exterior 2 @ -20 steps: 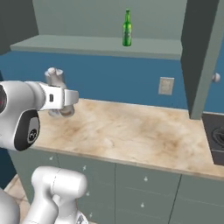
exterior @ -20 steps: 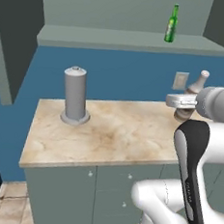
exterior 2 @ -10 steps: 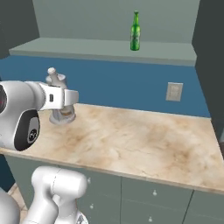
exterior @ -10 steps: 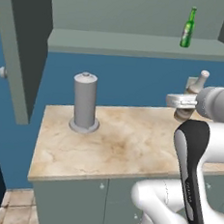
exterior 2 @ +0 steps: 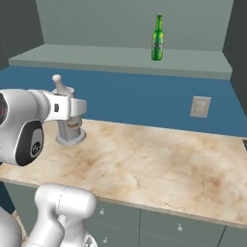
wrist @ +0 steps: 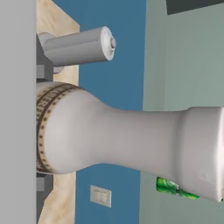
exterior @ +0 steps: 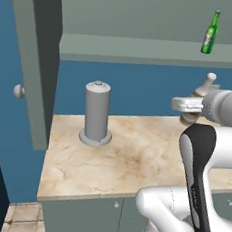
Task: Sort all alcoholic drinks to one cabinet, and non-alcoholic drinks to the other.
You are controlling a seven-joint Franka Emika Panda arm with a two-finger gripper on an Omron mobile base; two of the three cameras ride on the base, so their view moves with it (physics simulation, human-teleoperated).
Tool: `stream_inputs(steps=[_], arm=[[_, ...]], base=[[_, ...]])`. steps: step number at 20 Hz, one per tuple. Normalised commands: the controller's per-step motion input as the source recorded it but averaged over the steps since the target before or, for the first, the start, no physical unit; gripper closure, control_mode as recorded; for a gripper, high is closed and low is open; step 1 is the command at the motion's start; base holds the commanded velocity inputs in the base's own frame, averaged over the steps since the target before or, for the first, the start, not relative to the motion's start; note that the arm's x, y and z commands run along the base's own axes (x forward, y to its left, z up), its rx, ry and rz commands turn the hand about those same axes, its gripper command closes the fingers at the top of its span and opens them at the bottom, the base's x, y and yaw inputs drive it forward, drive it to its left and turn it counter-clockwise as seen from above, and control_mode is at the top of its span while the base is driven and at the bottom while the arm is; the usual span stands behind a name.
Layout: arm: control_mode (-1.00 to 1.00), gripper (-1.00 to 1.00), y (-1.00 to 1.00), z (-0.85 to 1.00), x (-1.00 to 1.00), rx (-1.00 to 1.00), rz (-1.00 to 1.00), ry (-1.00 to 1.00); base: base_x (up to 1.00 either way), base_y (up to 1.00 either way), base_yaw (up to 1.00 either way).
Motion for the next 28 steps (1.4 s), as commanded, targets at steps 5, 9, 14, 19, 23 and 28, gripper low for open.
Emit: stream_inputs(steps=[5, 9, 14, 19, 23, 28], arm=[[1.0, 1.0, 0.0, 0.0, 0.0, 0.0, 0.0, 0.0], [1.0, 1.0, 0.0, 0.0, 0.0, 0.0, 0.0, 0.0], [1.0, 1.0, 0.0, 0.0, 0.0, 0.0, 0.0, 0.0], [1.0, 1.0, 0.0, 0.0, 0.0, 0.0, 0.0, 0.0], [1.0, 1.0, 0.0, 0.0, 0.0, 0.0, 0.0, 0.0], [-1.0, 1.0, 0.06, 0.0, -0.03, 0.0, 0.02, 0.0]], base=[[0.42, 0.31, 0.0], [0.33, 0.29, 0.0], [0.14, 0.18, 0.01], [0.01, 0.11, 0.01], [0.0, 0.08, 0.02], [0.0, 0.02, 0.0]])
